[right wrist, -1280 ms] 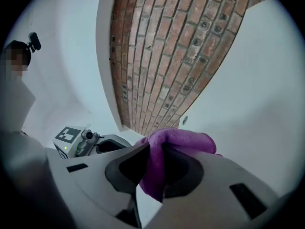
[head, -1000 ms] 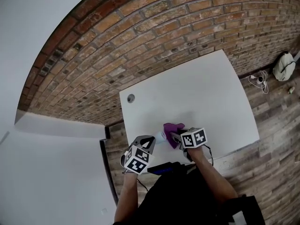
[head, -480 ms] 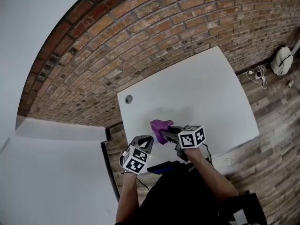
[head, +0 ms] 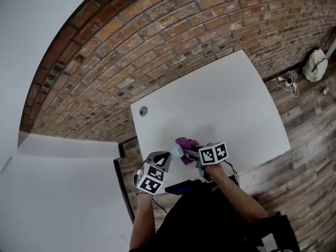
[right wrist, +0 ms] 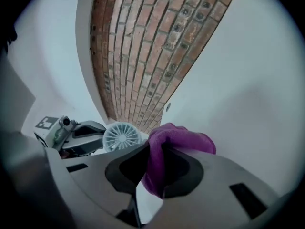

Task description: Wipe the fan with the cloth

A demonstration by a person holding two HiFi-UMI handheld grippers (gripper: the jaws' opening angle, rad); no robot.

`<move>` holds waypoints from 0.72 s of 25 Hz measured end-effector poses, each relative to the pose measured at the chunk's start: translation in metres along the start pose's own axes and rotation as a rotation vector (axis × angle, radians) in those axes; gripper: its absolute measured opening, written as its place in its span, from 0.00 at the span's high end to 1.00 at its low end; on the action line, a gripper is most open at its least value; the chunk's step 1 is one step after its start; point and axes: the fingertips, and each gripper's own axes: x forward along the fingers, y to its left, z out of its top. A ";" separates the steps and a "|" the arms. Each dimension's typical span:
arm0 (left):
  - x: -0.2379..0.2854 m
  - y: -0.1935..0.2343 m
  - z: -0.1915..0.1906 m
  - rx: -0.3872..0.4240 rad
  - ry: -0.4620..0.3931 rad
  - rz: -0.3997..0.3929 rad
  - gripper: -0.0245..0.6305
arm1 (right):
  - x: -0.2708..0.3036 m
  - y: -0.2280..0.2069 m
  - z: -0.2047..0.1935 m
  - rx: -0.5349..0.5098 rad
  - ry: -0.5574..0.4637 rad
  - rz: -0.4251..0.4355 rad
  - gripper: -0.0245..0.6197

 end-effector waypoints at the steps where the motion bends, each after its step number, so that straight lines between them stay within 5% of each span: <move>1: 0.000 0.000 -0.001 0.002 0.001 0.003 0.96 | 0.003 -0.004 -0.003 -0.021 0.015 -0.020 0.86; 6: -0.001 0.001 -0.001 -0.016 -0.011 0.007 0.96 | 0.003 -0.043 -0.019 -0.184 0.190 -0.224 0.86; 8: -0.001 0.000 -0.001 -0.014 -0.014 0.008 0.96 | -0.008 -0.053 -0.013 -0.193 0.186 -0.280 0.86; 12: -0.002 0.002 0.000 -0.012 -0.018 0.011 0.96 | -0.023 -0.021 0.021 -0.074 -0.008 -0.144 0.86; 15: -0.002 0.002 -0.001 -0.013 -0.016 0.015 0.96 | -0.009 0.000 0.017 0.031 -0.021 -0.002 0.86; 18: -0.002 0.001 0.000 -0.012 -0.014 0.019 0.96 | 0.007 -0.012 -0.005 -0.037 0.064 -0.085 0.86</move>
